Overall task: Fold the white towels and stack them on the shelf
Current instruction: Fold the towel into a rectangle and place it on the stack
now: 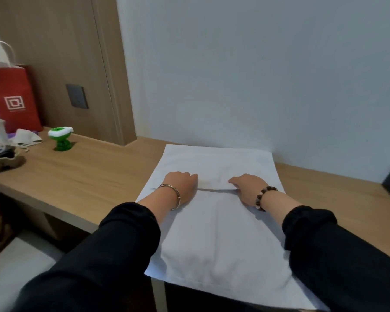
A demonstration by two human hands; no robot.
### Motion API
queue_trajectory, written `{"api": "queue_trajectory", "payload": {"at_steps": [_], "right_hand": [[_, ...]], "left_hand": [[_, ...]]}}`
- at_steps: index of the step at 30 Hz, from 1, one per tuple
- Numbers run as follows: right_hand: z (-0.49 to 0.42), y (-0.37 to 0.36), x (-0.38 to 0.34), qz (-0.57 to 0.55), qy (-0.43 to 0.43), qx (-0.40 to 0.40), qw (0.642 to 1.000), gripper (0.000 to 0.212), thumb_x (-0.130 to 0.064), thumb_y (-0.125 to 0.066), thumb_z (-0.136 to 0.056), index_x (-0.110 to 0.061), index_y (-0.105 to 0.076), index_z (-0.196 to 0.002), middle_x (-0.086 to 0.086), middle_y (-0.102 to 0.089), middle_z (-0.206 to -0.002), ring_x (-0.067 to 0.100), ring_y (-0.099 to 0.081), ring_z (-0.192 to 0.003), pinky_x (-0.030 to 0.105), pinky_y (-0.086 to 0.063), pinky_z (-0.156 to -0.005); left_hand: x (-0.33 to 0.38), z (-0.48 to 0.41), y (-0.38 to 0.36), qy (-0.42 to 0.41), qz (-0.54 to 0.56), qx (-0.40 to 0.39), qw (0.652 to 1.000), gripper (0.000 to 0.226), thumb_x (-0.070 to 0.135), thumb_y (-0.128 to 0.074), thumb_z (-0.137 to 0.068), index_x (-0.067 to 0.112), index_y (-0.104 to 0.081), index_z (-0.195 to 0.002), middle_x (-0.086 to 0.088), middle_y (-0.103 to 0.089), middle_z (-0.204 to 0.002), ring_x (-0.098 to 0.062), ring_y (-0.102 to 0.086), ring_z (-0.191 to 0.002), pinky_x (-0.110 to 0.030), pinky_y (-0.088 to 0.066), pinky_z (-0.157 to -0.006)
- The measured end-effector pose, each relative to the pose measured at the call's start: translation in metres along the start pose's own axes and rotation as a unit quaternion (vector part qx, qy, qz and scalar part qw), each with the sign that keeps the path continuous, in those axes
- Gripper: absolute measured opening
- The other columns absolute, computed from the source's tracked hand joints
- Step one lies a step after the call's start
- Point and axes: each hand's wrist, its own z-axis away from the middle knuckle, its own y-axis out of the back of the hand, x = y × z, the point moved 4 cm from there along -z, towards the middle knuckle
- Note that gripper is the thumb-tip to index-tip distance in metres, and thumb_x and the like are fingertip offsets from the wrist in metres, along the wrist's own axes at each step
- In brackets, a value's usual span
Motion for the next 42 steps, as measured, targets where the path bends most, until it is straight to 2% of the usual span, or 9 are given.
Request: {"api": "queue_trajectory", "payload": {"at_steps": [4,6,12,17,19,22,27,30,42], "right_hand": [[-0.007,0.015,-0.007,-0.061,-0.032,-0.014,0.998,0.035,-0.014,-0.032,-0.100,-0.010,-0.053,-0.128,0.010,-0.053,-0.133,0.027,-0.050,-0.119,0.033,-0.039,-0.095],[-0.007,0.028,-0.008,-0.087,-0.046,0.030,0.995,0.032,-0.017,-0.033,-0.102,-0.006,-0.055,-0.122,0.013,-0.054,-0.130,0.028,-0.051,-0.117,0.031,-0.039,-0.092],[0.020,0.086,-0.022,-0.116,-0.064,0.296,0.946,0.027,-0.015,-0.039,-0.099,-0.008,-0.064,-0.106,0.017,-0.065,-0.101,0.034,-0.059,-0.096,0.034,-0.040,-0.071],[0.077,0.123,-0.040,-0.157,0.025,0.443,0.882,0.022,0.000,-0.051,-0.090,0.000,-0.069,-0.101,0.019,-0.068,-0.102,0.036,-0.058,-0.100,0.040,-0.040,-0.089],[0.108,0.117,-0.049,-0.142,0.089,0.429,0.888,0.020,0.004,-0.052,-0.082,0.003,-0.069,-0.091,0.021,-0.068,-0.093,0.039,-0.060,-0.092,0.042,-0.043,-0.083],[0.136,0.074,-0.060,-0.078,0.179,0.275,0.941,0.017,0.007,-0.055,-0.076,0.005,-0.068,-0.087,0.023,-0.067,-0.099,0.041,-0.060,-0.099,0.045,-0.046,-0.087],[0.143,-0.008,-0.049,-0.043,0.027,-0.011,0.999,0.044,-0.028,-0.043,-0.099,-0.019,-0.035,-0.141,0.005,-0.024,-0.153,0.022,-0.017,-0.142,0.050,-0.018,-0.112],[0.137,-0.017,-0.047,-0.096,-0.005,-0.013,0.995,0.042,-0.030,-0.041,-0.099,-0.022,-0.034,-0.139,0.004,-0.030,-0.147,0.021,-0.019,-0.139,0.055,-0.020,-0.109],[0.041,-0.023,-0.016,-0.099,-0.054,0.002,0.994,0.053,-0.040,-0.034,-0.100,-0.031,-0.020,-0.150,-0.008,-0.008,-0.160,0.012,-0.003,-0.147,0.053,-0.005,-0.115]], "left_hand": [[-0.009,-0.005,0.001,0.041,0.089,-0.080,0.992,0.048,0.039,-0.039,-0.092,0.030,-0.036,-0.139,0.000,-0.056,-0.127,-0.027,-0.054,-0.114,-0.037,-0.044,-0.091],[-0.012,-0.004,0.006,0.066,0.082,-0.073,0.992,0.040,0.033,-0.045,-0.089,0.027,-0.046,-0.128,-0.001,-0.058,-0.125,-0.027,-0.055,-0.112,-0.034,-0.045,-0.086],[-0.026,0.023,0.047,0.149,0.124,0.141,0.971,0.027,-0.003,-0.046,-0.080,0.014,-0.056,-0.100,-0.007,-0.065,-0.096,-0.030,-0.060,-0.088,-0.032,-0.040,-0.063],[-0.025,0.077,0.101,0.038,0.166,0.344,0.923,0.020,-0.014,-0.053,-0.061,0.002,-0.059,-0.072,-0.017,-0.059,-0.063,-0.037,-0.055,-0.058,-0.032,-0.029,-0.051],[-0.017,0.105,0.103,-0.052,0.118,0.356,0.926,0.019,-0.013,-0.057,-0.056,0.004,-0.052,-0.061,-0.015,-0.053,-0.054,-0.034,-0.050,-0.049,-0.029,-0.027,-0.050],[-0.002,0.131,0.062,-0.116,0.058,0.100,0.986,0.005,0.008,-0.051,-0.075,0.013,-0.049,-0.073,-0.010,-0.060,-0.078,-0.032,-0.055,-0.075,-0.033,-0.035,-0.061],[0.009,0.155,0.016,-0.023,0.180,-0.019,0.983,0.036,0.029,-0.045,-0.087,0.022,-0.043,-0.122,0.002,-0.051,-0.129,-0.023,-0.048,-0.118,-0.033,-0.039,-0.081],[0.012,0.149,0.001,-0.015,0.143,-0.080,0.986,0.056,0.038,-0.037,-0.093,0.030,-0.021,-0.146,0.003,-0.015,-0.157,-0.021,-0.016,-0.144,-0.048,-0.024,-0.109],[-0.018,0.050,-0.035,0.002,0.117,-0.126,0.985,0.057,0.054,-0.021,-0.096,0.041,-0.004,-0.149,0.011,0.002,-0.159,-0.019,0.002,-0.146,-0.057,-0.007,-0.113]]}}
